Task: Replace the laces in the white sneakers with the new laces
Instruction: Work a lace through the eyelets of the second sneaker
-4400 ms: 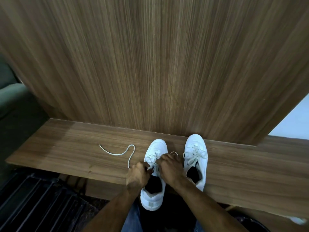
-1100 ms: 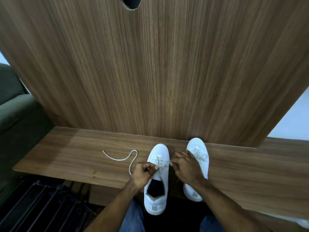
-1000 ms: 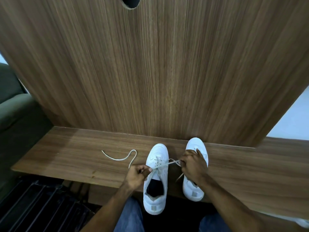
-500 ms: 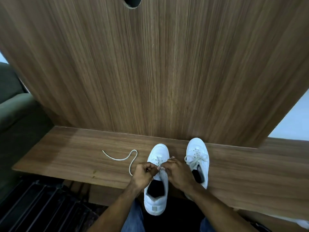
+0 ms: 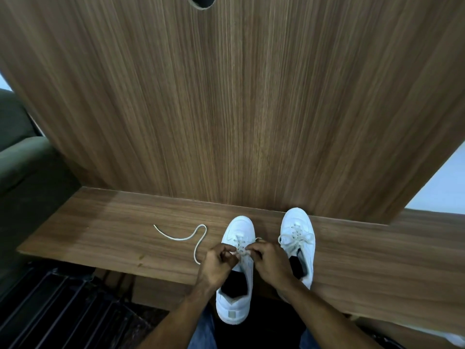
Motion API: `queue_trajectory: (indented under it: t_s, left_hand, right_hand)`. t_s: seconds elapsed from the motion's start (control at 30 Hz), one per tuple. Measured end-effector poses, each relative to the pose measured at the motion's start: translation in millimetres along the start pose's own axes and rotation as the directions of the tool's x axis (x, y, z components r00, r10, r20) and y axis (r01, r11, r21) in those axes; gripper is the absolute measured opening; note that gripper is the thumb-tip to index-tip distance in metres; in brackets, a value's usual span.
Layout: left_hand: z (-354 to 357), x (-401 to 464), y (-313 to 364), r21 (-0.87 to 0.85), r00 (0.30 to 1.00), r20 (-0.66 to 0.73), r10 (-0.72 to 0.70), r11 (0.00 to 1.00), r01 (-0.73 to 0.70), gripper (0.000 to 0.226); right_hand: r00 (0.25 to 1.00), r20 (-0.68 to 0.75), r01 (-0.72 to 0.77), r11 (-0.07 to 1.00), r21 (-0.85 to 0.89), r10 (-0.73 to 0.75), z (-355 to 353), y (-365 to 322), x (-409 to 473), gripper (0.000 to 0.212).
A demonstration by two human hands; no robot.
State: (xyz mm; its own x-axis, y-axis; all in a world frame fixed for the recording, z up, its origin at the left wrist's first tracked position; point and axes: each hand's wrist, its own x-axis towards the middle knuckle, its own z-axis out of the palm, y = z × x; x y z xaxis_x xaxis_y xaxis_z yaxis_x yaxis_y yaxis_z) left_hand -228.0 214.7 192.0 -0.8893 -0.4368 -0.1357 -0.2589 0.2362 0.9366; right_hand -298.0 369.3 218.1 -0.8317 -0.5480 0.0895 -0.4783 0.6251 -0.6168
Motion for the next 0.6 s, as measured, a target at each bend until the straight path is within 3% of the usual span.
queue_trajectory:
  t_s: [0.13, 0.23, 0.37, 0.6]
  left_hand:
    - [0, -3, -2, 0.137, 0.998, -0.016, -0.069, 0.988, 0.070, 0.013]
    - [-3, 0, -6, 0.136, 0.993, -0.044, -0.105, 0.985, 0.110, 0.025]
    - [-6, -3, -1, 0.281, 0.990, -0.075, -0.118, 0.950, 0.135, 0.035]
    - [-9, -4, 17, 0.273, 0.965, -0.109, -0.237, 0.926, 0.259, 0.043]
  right_hand:
    - [0.996, -0.020, -0.090, 0.995, -0.043, 0.089, 2, 0, 3, 0.016]
    - [0.995, -0.045, -0.092, 0.993, -0.079, 0.089, 8, -7, 5, 0.016]
    - [0.997, -0.038, -0.072, 0.987, -0.147, 0.067, 21, -18, 5, 0.019]
    - [0.996, 0.023, -0.075, 0.978, -0.192, 0.081, 34, -27, 3, 0.021]
